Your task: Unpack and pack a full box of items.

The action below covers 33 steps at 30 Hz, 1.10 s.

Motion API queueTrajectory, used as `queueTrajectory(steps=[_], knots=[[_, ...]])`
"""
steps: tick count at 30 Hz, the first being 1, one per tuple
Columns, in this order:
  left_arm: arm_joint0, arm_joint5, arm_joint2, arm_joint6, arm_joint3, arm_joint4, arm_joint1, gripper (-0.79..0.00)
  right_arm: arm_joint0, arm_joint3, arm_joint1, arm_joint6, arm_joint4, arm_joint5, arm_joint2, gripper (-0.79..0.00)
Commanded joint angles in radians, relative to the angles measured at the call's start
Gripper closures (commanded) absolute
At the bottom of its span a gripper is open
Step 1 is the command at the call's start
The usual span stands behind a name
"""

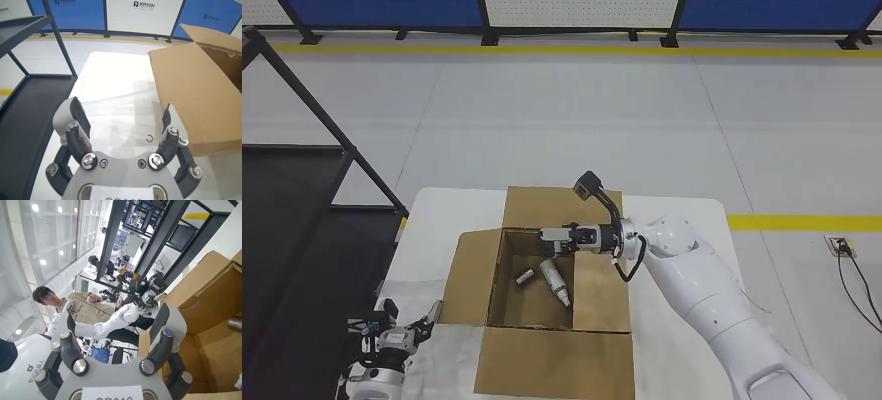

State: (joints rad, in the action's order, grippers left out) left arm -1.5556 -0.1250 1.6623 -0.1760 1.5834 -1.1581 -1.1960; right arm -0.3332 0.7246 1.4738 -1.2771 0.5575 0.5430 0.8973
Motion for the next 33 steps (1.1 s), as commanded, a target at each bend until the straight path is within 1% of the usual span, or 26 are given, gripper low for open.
queueTrajectory(steps=[1,10,13,21,26,33], knots=[[0.002,-0.002,0.001,0.004,-0.006,-0.007,0.0,-0.785,0.003,-0.004,0.001,0.0,0.002,0.0,-0.004,-0.785],[0.006,-0.008,-0.008,0.01,-0.023,-0.044,0.0,-0.785,0.008,-0.006,0.004,-0.002,0.008,-0.002,-0.019,-0.785],[0.007,0.004,-0.009,0.005,-0.027,-0.068,0.0,-0.785,0.006,-0.007,0.004,-0.001,0.01,-0.001,-0.023,-0.785],[0.007,0.007,-0.005,-0.005,-0.027,-0.064,-0.002,-0.785,0.008,-0.01,0.005,-0.002,0.021,-0.002,-0.031,-0.785],[-0.009,0.002,0.018,-0.043,0.008,0.001,-0.005,-0.785,0.008,-0.008,0.003,-0.001,0.023,-0.001,-0.033,-0.785],[-0.064,-0.007,0.08,-0.087,0.107,0.068,-0.005,-0.785,0.003,0.014,-0.007,0.0,0.016,0.0,-0.029,-0.785]])
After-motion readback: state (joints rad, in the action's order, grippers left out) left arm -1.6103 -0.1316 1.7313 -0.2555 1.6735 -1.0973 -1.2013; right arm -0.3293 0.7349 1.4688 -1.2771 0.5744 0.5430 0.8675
